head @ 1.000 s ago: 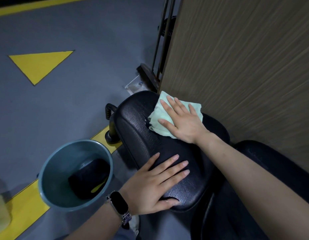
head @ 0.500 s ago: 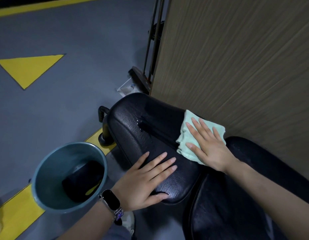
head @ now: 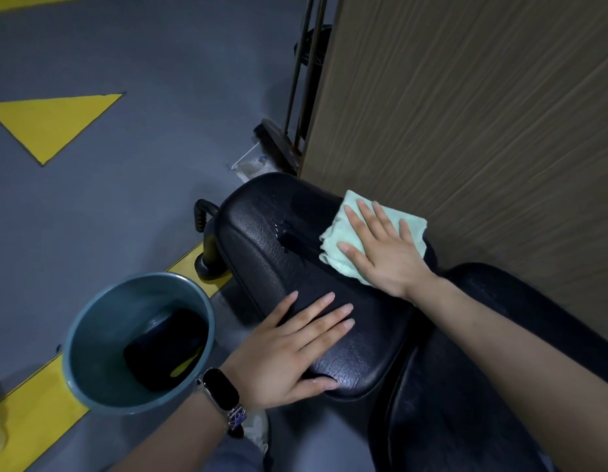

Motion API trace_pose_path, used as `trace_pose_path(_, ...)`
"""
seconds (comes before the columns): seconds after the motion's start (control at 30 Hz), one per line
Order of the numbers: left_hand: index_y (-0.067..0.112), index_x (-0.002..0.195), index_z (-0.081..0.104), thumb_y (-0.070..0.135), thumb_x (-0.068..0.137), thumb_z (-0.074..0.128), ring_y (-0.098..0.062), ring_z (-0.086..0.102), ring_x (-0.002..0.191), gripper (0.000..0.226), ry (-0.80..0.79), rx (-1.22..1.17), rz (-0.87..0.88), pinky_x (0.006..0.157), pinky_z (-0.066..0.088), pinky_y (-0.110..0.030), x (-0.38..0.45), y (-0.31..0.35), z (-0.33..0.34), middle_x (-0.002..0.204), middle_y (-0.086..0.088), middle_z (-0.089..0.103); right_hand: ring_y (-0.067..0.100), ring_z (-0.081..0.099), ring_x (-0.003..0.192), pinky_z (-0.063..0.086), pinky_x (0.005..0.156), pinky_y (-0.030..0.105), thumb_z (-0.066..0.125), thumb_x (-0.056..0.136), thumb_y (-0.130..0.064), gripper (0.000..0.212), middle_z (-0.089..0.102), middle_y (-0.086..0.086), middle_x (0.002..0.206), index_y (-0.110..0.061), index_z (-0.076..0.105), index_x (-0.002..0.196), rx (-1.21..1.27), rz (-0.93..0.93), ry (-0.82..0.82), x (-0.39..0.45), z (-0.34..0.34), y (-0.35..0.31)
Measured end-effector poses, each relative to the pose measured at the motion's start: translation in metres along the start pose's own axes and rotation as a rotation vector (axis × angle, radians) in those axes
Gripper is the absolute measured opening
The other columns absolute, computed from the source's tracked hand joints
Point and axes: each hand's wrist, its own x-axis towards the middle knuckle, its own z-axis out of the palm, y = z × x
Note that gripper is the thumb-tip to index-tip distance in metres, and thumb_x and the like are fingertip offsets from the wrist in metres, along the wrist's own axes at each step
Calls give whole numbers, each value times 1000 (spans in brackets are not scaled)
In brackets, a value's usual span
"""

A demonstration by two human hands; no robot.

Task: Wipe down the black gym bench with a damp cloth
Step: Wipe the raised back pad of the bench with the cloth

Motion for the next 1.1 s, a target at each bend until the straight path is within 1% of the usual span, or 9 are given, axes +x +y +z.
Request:
trace_pose_path(0.07,16,147,30,61,94,34,-18,11,145,70,6,-1,-35,112,15,-50,-1,-5,-2,156,2,20,12,-19,145,-7,116,51,10,91,-65,69,-15,-8,160,-35,-8,151,1,-2,-9,13,-1,-9)
trace_pose_path(0.13,15,148,29,61,94,33,-18,11,145,70,5,1,-74,112,14,-49,-2,-12,-6,156,1,20,13,-17,146,-6,116,51,14,95,-60,66,-12,-7,160,-34,-7,151,-1,-9,-5,25,-2,-17)
trace_pose_path(0.23,15,148,29,60,94,33,-18,10,145,70,2,-5,-98,113,12,-48,-5,-19,-8,157,1,19,14,-14,146,-5,115,52,16,97,-59,65,-10,-6,161,-33,-7,152,0,-18,-4,41,-4,-30)
trace_pose_path(0.43,15,147,30,58,95,33,-19,11,145,68,29,-15,-92,113,16,-47,-6,-19,-6,156,1,20,17,-13,147,-3,116,53,15,97,-60,66,-12,-3,160,-32,-8,152,3,-55,-7,73,-7,-67)
trace_pose_path(0.63,15,148,28,58,95,33,-19,10,145,68,29,-19,-94,112,18,-48,-7,-20,-4,156,1,19,17,-12,147,-4,116,54,15,96,-63,66,-12,-5,160,-33,-5,152,8,-55,-16,99,-7,-91)
trace_pose_path(0.87,15,148,29,58,95,34,-18,11,145,68,28,-8,-95,112,16,-46,-6,-19,-6,156,1,20,15,-12,147,-4,117,50,16,96,-63,65,-11,-7,160,-35,-3,152,30,-73,7,87,-6,-86)
trace_pose_path(0.97,15,147,30,58,95,31,-19,10,145,68,17,-9,-106,112,16,-46,-6,-17,-7,156,1,20,14,-13,147,-6,116,48,17,96,-61,64,-11,-8,160,-36,-3,152,29,-88,30,64,-4,-68)
trace_pose_path(1.1,15,147,29,58,96,29,-18,11,145,68,11,3,-110,112,15,-45,-6,-15,-8,157,1,19,10,-15,146,-8,116,46,18,96,-60,63,-11,-10,160,-38,-2,151,30,-54,37,27,-1,-41)
